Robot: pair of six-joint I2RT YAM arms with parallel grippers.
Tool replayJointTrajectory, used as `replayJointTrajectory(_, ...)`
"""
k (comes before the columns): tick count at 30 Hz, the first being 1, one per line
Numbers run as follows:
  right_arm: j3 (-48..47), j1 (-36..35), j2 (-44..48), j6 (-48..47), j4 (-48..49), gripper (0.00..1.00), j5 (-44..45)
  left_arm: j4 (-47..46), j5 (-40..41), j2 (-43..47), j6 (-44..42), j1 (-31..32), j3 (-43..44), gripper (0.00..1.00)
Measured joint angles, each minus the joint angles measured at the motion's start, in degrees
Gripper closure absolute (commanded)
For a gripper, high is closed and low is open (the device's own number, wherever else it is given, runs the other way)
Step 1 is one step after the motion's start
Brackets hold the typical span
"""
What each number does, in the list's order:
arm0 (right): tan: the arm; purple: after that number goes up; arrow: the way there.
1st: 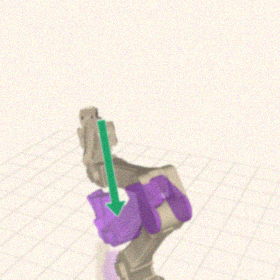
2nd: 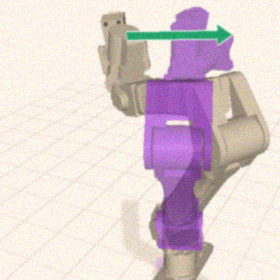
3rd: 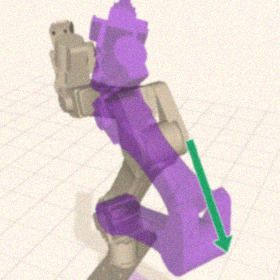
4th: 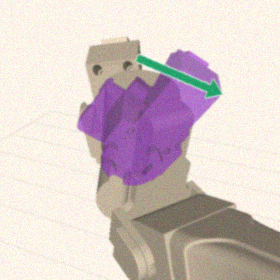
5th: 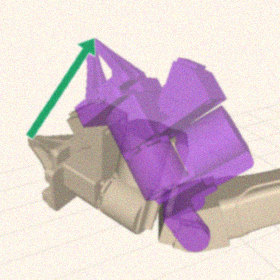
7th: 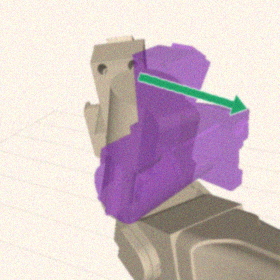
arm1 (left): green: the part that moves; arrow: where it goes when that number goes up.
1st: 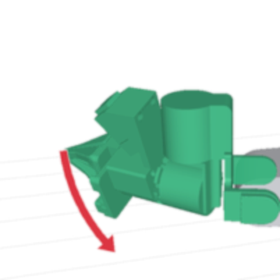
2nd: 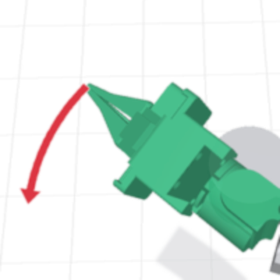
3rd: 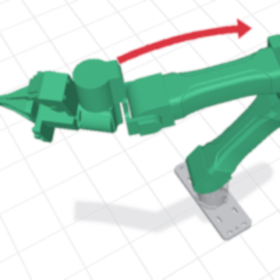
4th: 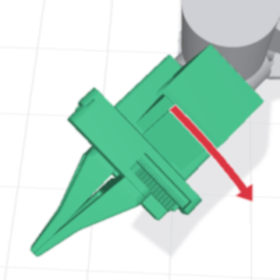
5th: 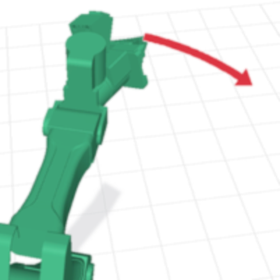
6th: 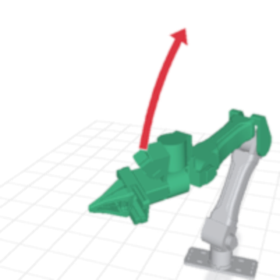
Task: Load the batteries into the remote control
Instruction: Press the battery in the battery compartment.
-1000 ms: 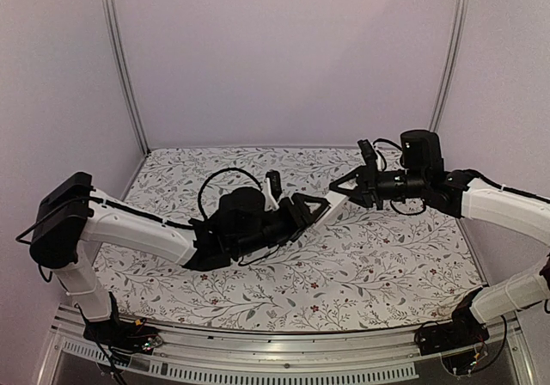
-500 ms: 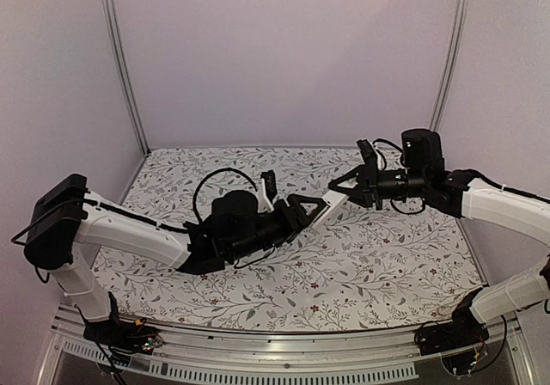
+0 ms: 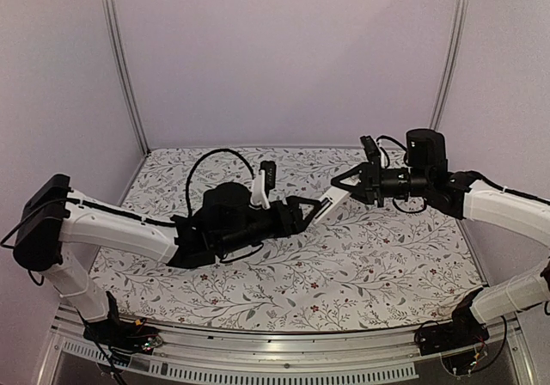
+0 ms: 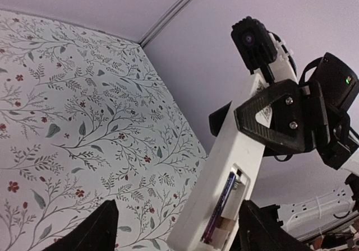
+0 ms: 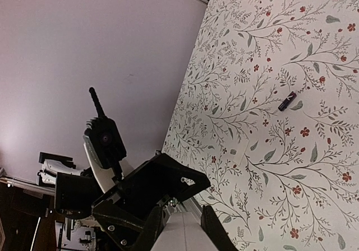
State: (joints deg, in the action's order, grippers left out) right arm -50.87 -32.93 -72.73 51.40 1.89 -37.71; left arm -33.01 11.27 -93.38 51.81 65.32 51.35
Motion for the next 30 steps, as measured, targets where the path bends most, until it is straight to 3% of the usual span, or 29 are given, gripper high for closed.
replayJointTrajectory(6,0.94,0.0,1.25,-4.04,0.31,1.0,-1.84,8.85,-5.62,5.22,-14.82,-0.81,3.89,0.25)
replayJointTrajectory(12,0.94,-0.02,3.15,-8.31,0.5,1.0,-4.11,18.99,-12.41,5.62,-24.98,-0.87,9.84,0.32)
replayJointTrajectory(21,0.92,-0.94,3.17,-11.56,0.72,1.0,-6.16,27.34,-14.67,2.84,-29.75,-0.9,14.27,0.48)
replayJointTrajectory(26,0.92,-1.07,3.17,-11.91,0.72,1.0,-6.49,30.97,-12.96,1.6,-30.8,-0.94,15.87,0.64)
replayJointTrajectory(28,0.92,-1.09,3.17,-12.22,0.7,1.0,-6.05,31.76,-12.7,1.42,-31.06,-0.92,16.26,0.62)
replayJointTrajectory(30,0.9,-1.09,3.17,-12.35,0.81,1.0,-5.92,32.52,-12.57,1.4,-31.26,-0.9,16.81,0.45)
